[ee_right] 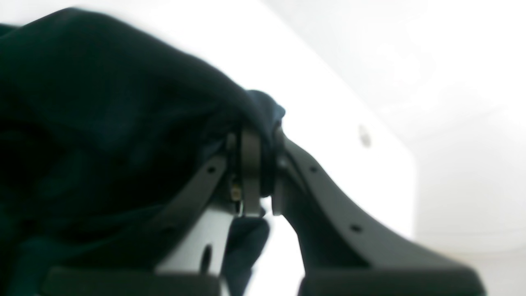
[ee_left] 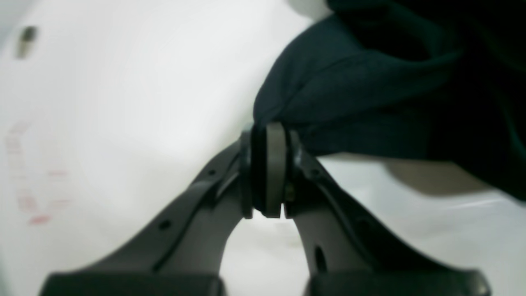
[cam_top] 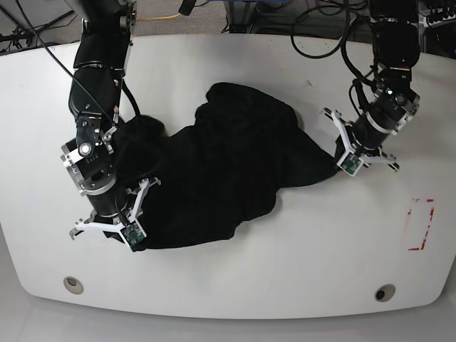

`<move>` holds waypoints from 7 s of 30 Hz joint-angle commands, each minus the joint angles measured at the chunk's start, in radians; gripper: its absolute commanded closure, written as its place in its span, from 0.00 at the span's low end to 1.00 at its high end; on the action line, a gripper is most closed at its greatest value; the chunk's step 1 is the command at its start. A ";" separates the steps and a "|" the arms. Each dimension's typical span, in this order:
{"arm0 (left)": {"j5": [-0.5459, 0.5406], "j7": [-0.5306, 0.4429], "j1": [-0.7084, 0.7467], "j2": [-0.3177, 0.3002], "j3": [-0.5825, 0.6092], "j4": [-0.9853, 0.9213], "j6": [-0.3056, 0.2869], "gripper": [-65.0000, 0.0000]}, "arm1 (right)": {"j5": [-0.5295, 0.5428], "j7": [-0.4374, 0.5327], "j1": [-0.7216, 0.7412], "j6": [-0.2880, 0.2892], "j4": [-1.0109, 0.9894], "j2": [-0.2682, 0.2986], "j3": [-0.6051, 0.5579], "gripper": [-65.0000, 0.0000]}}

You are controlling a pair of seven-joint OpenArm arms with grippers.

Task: Fold the T-shirt properly
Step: 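Lift the shirt with both grippers and stretch it apart, then lay the stretched shirt flat, dragging both grippers back along the table, then release the shirt and move both grippers to its hem corners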

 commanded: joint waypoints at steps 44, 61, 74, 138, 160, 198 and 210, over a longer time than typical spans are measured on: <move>-0.003 0.598 -1.158 -0.083 -0.211 0.062 -0.110 1.00 | 0.003 -0.293 0.993 0.093 -0.276 0.204 -0.055 0.99; -0.006 0.611 -0.568 -0.070 -0.248 0.136 -0.110 1.00 | 0.007 -0.450 0.366 0.093 0.074 0.173 0.169 1.00; -0.005 0.542 -0.121 -0.017 -0.418 0.134 -0.110 1.00 | 0.009 -0.450 -0.070 0.093 0.108 0.012 0.373 1.00; -0.001 0.360 0.261 -0.044 -0.503 0.108 -0.110 0.43 | 0.368 -0.404 -0.665 0.093 0.105 -0.182 0.614 0.27; -0.067 0.404 0.065 0.028 -0.473 0.119 -0.110 0.43 | 0.796 -0.575 -0.343 0.093 -0.067 -0.031 0.764 0.17; -0.031 0.426 -0.252 0.028 -0.437 -0.106 -0.110 0.42 | 0.529 -0.196 0.122 0.093 -0.985 0.129 0.510 0.38; -0.028 0.208 -0.486 0.026 -0.424 -0.539 -0.110 0.42 | 0.540 -0.196 0.122 0.093 -0.982 0.103 0.395 1.00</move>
